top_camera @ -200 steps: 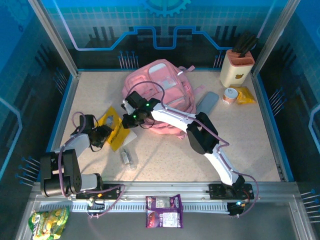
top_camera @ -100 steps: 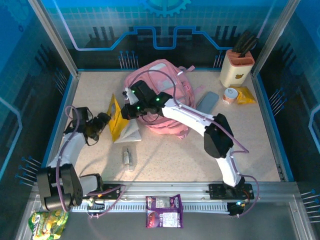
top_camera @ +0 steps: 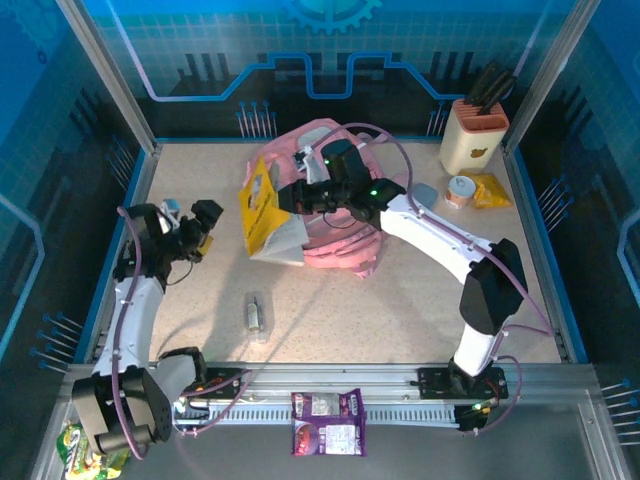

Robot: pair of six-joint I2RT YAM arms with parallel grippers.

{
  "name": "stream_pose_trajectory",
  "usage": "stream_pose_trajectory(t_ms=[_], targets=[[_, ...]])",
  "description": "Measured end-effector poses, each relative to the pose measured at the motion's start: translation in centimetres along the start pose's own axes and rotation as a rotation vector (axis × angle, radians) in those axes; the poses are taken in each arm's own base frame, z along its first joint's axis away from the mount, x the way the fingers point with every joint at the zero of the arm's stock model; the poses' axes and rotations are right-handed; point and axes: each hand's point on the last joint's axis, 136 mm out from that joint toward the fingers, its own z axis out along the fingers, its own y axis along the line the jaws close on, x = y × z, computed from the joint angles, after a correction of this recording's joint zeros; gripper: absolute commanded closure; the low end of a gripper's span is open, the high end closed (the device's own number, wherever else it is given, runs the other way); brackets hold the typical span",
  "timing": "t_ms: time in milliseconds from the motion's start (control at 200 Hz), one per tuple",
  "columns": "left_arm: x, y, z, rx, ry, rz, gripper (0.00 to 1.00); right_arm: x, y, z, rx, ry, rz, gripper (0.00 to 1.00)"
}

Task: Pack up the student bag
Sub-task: Pick up the book from the middle-left of the table, then pass the book.

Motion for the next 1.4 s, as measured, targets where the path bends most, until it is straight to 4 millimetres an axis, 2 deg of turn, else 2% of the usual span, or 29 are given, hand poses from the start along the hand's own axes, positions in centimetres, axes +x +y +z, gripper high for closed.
stream_pose_trajectory(t_ms=[140,335,575,1011,1131,1266,1401], targets=[[2.0,-2.5,0.6,0.114,0.061,-0.006,0.08,-0.4,-0.1,-0.8,-0.037,-0.018,0.029,1.0],[3.4,-2.6,1.5,0.15,0.101,-0.07,0.13,-0.1,0.3,-1.1,-0.083,-0.019,0.061,1.0],[4.7,-4.2,2.7,0.199,0.137,-0.103,0.21,-0.4,1.2,-1.1,-0.136,-0.033,0.073,1.0],[5.9,-4.1,3.9,0.193,0.15,-0.193,0.14,0.1,1.1,-1.4,-0.159,-0.05,0.088,1.0],[5.9,-4.2,4.0,0.194,0.14,-0.216,0.22,0.1,0.9,-1.3,-0.163,-0.052,0.091,1.0],[5.7,-4.4,4.1,0.196,0.129,-0.239,0.36,0.2,0.6,-1.5,-0.165,-0.059,0.09,1.0],[5.5,-4.3,4.0,0.192,0.117,-0.261,0.47,0.3,-0.4,-2.0,-0.152,-0.07,0.098,1.0]])
